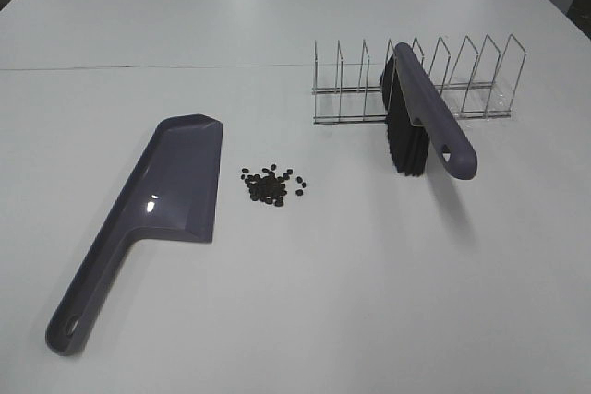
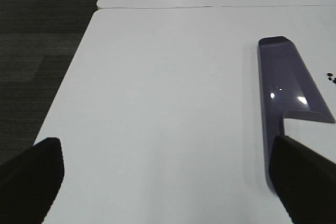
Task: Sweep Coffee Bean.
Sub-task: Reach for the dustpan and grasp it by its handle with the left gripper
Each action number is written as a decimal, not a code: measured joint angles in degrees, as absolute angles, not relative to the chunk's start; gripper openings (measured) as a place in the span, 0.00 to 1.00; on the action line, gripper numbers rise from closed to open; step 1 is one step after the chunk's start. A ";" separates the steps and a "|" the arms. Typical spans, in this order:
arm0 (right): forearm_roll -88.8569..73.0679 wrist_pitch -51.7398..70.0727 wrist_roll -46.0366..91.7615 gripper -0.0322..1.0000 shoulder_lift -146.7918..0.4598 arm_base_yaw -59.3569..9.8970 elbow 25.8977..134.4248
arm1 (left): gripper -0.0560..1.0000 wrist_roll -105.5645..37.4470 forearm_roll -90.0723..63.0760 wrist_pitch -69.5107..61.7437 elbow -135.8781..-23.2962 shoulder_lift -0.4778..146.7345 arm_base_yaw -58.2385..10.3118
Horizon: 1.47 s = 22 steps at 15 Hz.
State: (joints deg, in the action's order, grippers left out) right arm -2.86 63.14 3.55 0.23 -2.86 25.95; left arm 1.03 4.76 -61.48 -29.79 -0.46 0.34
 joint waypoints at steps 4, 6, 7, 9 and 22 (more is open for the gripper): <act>-2.86 63.20 3.55 0.98 0.23 -2.86 25.95 | 1.00 1.03 4.18 -67.55 -33.00 8.94 0.34; -2.86 63.20 3.55 0.98 0.23 -2.86 25.95 | 1.00 1.03 3.95 -69.79 -35.92 19.25 0.34; -2.86 63.25 3.55 0.98 0.23 -2.86 25.95 | 1.00 1.03 3.84 -70.02 -37.64 23.26 0.34; -2.86 63.31 3.55 0.98 0.23 -2.86 25.95 | 0.99 1.03 3.21 -70.02 -39.42 29.11 0.34; -2.92 63.37 3.55 0.98 0.23 -2.86 25.95 | 0.99 15.47 3.84 -56.84 -48.64 81.02 -20.51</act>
State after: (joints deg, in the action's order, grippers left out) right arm -2.92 63.37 3.55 0.23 -2.86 25.95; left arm 15.47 3.84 -56.84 -48.64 81.02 -20.51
